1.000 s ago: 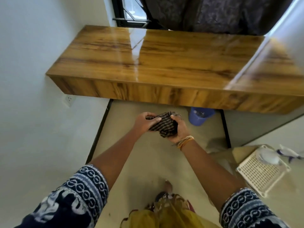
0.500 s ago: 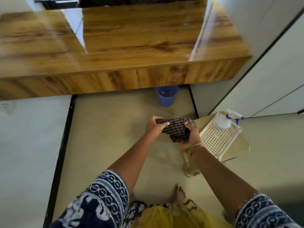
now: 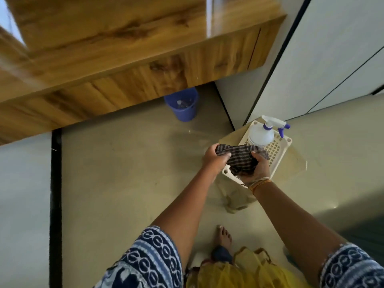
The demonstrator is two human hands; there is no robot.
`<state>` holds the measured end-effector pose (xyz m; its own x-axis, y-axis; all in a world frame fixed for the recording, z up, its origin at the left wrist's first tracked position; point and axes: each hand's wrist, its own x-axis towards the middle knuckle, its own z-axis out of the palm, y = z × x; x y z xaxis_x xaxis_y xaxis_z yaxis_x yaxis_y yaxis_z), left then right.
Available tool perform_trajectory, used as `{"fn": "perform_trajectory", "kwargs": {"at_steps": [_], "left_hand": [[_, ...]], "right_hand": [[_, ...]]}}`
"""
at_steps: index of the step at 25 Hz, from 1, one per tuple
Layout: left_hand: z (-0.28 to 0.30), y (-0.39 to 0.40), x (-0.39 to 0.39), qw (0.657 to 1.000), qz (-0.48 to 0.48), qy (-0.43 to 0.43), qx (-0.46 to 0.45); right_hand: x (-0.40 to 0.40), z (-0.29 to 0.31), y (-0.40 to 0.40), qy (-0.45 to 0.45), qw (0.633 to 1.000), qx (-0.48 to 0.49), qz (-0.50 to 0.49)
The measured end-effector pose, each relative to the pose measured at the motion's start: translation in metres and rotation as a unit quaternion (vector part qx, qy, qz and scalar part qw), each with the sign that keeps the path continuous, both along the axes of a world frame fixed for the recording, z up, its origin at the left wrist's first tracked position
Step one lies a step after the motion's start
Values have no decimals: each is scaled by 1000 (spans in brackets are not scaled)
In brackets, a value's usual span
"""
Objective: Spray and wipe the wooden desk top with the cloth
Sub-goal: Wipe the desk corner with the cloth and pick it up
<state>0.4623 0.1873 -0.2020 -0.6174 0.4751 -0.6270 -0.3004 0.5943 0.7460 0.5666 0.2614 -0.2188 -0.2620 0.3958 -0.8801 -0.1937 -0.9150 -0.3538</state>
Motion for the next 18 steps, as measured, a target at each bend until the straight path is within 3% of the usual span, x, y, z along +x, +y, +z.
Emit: {"fn": "perform_trajectory", "kwargs": {"at_steps": [10,14,16,18], "left_hand": [[-83,43,13,995,-52,-66,-53],[-89,41,10,987,-132,-52,-77],[-82,36,9,980,-171,-52,-86],[-74,31,3,979,-177,-52,-85]], "right_hand": [[20,-97,37,-29,998,-22,-55],[19,-105,43,-172,983,41,53],[20,-107,45,-247,959,77,119],[15,-103,48,-335,912,109,211]]}}
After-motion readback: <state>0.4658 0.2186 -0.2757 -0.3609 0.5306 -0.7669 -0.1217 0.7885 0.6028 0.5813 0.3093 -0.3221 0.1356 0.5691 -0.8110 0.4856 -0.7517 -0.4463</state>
